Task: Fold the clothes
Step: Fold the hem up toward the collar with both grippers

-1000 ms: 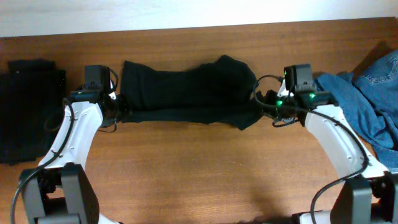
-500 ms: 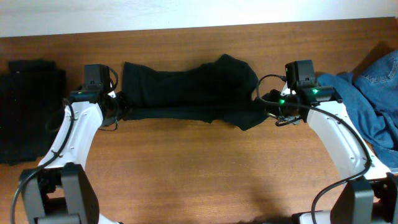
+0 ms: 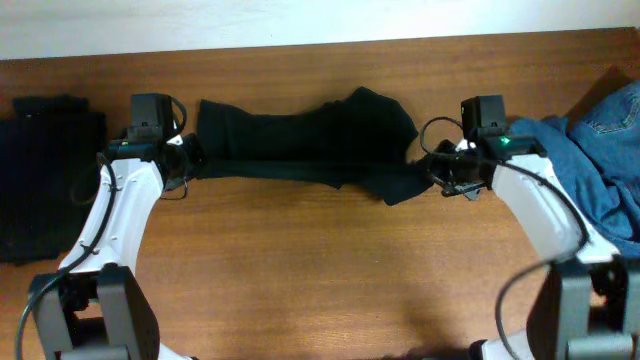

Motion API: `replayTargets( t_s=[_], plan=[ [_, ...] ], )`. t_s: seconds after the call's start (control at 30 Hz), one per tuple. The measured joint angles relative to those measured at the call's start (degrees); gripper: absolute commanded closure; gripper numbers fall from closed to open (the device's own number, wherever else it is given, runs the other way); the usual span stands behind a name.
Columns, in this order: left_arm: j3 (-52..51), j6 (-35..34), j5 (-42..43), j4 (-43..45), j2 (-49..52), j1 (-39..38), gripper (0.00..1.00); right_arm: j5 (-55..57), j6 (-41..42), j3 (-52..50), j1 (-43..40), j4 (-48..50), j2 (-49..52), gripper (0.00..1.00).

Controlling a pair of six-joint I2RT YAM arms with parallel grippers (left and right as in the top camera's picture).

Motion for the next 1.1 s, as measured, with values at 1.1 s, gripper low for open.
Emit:
replayTargets(
  t_s=[1.1],
  plan=[
    [0.0, -2.5, -2.4, 5.2, 4.8, 0.0, 0.98, -4.4, 4.9, 0.7, -1.3, 11.2, 5.7, 0.96]
  ],
)
